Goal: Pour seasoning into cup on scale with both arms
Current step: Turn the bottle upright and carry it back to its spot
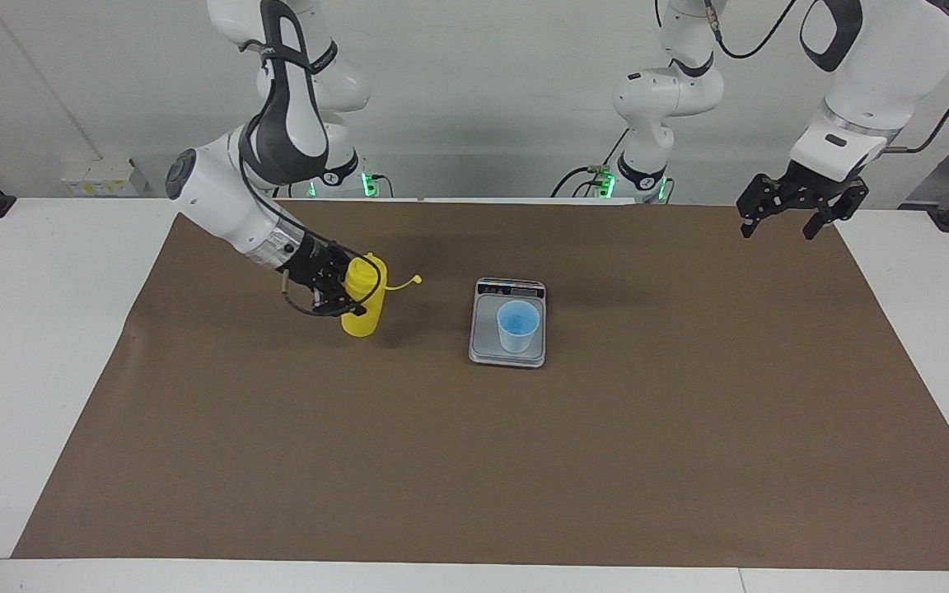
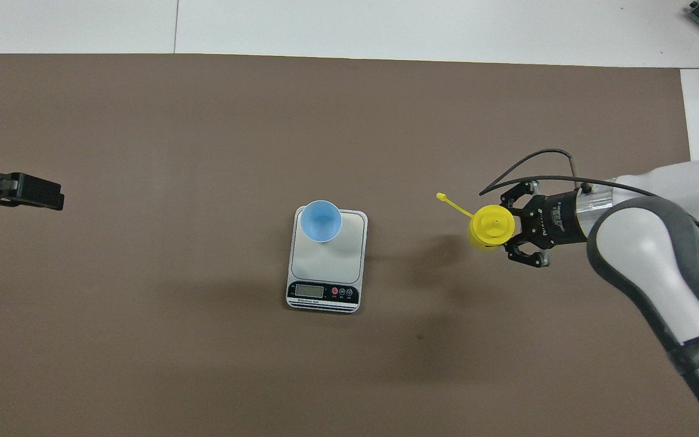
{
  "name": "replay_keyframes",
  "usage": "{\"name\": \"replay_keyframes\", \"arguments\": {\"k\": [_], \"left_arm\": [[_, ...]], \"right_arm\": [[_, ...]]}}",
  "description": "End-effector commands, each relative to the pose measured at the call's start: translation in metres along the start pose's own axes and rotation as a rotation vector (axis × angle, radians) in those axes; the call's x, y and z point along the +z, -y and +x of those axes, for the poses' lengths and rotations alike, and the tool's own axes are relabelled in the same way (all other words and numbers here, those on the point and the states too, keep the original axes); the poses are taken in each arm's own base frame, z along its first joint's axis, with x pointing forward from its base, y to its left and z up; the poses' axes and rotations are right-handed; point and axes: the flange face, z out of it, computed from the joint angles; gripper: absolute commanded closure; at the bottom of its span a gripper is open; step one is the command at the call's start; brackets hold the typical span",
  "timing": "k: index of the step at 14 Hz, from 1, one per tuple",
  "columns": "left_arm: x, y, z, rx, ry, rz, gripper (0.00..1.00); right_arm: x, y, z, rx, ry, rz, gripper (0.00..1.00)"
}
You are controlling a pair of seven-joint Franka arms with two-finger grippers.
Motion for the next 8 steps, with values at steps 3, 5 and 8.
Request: {"name": "replay_keyframes", "arguments": {"k": [3, 5, 8], "left_arm": [[-0.004, 0.003, 0.0, -0.007, 0.01, -0.017, 0.0], [-0.004, 0.004, -0.002, -0.006, 0.019, -0.015, 0.0], [-0.012, 0.008, -0.002, -0.002, 0.026, -0.009, 0.0]], "right_arm": [[-0.032, -0.031, 0.092, -0.04, 0.117, -0.02, 1.0], [-0.031, -0.039, 0.132, -0.035, 0.151, -0.024, 1.0], [-0.022, -0.036, 0.147, -0.022, 0.141, -0.026, 1.0]]}}
